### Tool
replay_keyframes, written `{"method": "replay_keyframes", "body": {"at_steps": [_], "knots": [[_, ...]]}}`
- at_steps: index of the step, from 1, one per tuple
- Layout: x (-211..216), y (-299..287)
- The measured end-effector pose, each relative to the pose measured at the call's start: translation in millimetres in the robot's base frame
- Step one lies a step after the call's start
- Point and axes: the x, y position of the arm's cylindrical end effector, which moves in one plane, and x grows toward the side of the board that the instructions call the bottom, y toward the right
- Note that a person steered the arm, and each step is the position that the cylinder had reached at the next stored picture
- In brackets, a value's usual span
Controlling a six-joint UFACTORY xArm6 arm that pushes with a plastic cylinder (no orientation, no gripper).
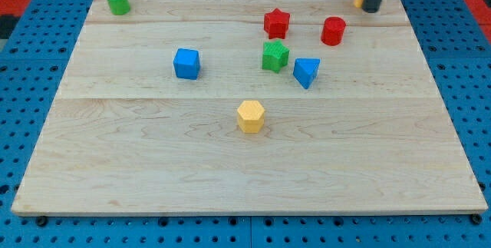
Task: Drag the yellow heart to the top of the red star
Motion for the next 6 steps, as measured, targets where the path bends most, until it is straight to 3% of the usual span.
{"method": "replay_keyframes", "body": {"at_steps": [1,2,4,5,6], "knots": [[-25.2,55.6],[-51.5,60.6],[-51.1,-52.1],[-47.3,-74.8],[-38.9,-23.4]]}}
